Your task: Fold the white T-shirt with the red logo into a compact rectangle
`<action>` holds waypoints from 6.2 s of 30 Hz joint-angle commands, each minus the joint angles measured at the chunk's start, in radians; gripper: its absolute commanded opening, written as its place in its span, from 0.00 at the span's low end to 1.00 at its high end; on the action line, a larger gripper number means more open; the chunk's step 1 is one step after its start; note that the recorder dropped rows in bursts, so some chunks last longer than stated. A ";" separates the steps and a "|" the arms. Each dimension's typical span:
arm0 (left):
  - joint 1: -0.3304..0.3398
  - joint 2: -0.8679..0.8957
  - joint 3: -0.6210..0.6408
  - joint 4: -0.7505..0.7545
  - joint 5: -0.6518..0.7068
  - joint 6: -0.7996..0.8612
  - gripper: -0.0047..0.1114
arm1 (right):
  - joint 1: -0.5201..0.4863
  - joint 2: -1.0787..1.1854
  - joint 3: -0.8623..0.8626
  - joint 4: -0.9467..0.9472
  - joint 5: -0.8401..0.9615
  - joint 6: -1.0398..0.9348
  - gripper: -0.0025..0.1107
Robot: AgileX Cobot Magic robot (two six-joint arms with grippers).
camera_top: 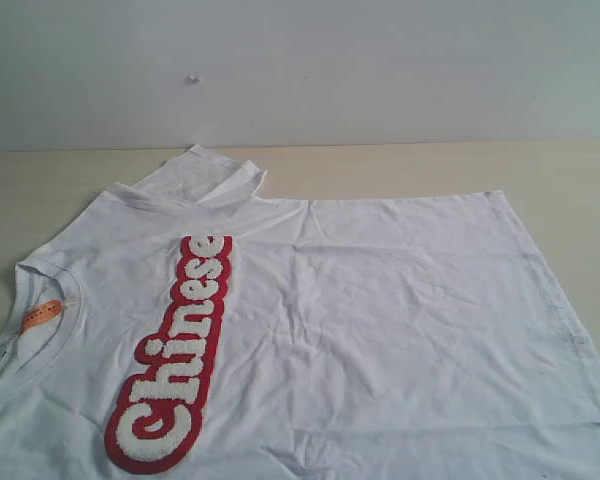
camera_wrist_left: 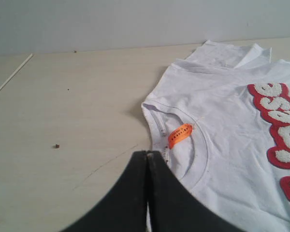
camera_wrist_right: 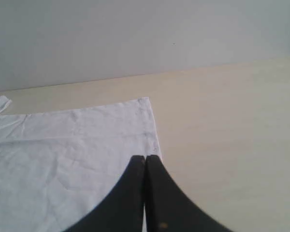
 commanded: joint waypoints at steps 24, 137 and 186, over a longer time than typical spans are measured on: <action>-0.008 -0.006 0.003 0.002 -0.030 -0.001 0.04 | 0.002 -0.006 0.002 0.000 -0.009 -0.003 0.02; -0.336 1.273 -0.837 -0.065 0.528 1.170 0.04 | 0.270 1.333 -0.854 0.167 0.817 -1.297 0.02; -0.206 1.848 -1.128 0.030 0.524 1.384 0.93 | 0.179 1.785 -1.102 -0.037 0.657 -1.539 0.92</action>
